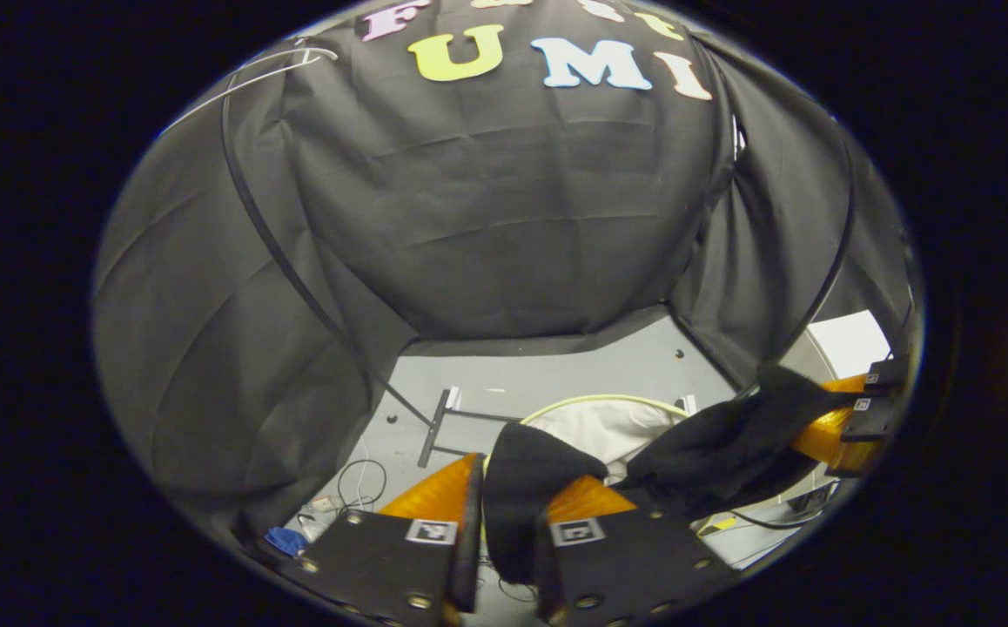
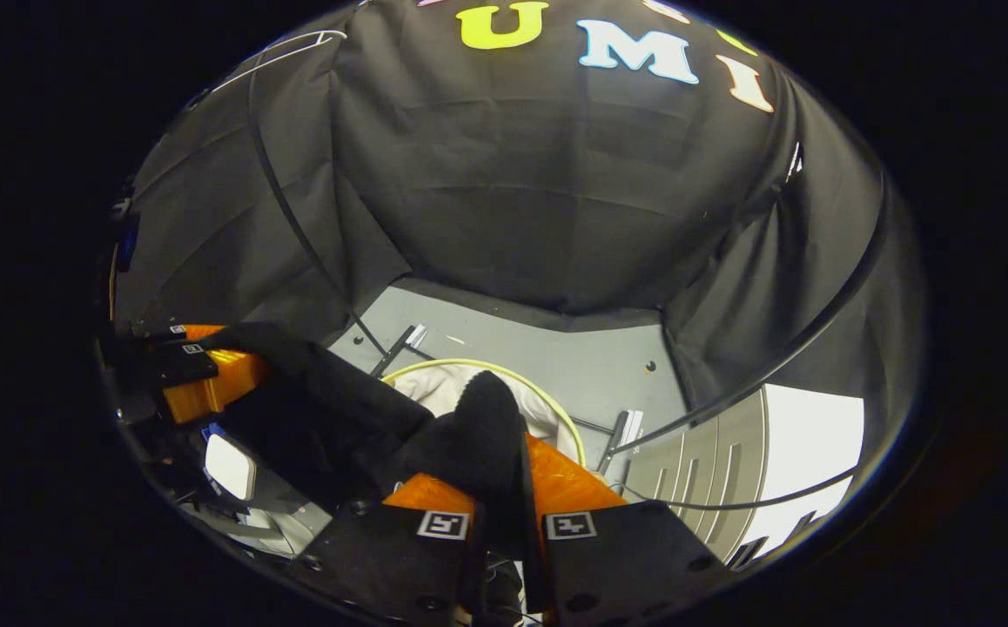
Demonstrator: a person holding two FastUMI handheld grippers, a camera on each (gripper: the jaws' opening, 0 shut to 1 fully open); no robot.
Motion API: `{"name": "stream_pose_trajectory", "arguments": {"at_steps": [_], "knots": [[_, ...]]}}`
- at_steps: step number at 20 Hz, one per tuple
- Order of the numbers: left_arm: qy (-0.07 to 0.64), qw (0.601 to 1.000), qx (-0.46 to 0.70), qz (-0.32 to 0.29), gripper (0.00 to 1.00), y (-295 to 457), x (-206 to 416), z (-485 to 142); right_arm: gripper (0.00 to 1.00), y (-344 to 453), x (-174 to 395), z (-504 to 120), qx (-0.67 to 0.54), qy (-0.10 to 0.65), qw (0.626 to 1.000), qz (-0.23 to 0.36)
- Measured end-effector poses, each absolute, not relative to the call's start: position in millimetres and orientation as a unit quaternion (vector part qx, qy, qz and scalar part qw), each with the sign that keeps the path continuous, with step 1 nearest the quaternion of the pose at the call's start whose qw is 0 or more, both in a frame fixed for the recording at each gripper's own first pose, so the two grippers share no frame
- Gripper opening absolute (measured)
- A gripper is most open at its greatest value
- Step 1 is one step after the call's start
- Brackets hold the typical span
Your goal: Grasp the clothes on the hanger with both hands and then place them into the laundry hamper below.
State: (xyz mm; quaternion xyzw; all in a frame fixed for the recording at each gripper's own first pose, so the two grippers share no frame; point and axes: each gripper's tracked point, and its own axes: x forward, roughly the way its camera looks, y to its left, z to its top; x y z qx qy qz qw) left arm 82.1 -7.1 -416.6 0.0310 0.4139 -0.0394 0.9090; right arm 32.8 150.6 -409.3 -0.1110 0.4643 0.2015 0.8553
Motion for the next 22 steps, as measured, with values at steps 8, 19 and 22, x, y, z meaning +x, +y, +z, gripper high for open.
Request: {"name": "stream_pose_trajectory", "arguments": {"at_steps": [8,19,22], "knots": [[0.386,0.921,0.043,-0.031,0.93,-2,89,-395,1.0,144,41,-398,-0.105,0.451,0.863,0.202],[0.325,0.944,0.047,-0.033,0.94,11,95,-337,1.0,134,52,-346,-0.086,0.398,0.896,0.175],[0.291,0.955,0.037,-0.038,0.93,13,101,-303,1.0,132,62,-311,-0.074,0.36,0.916,0.161]]}}
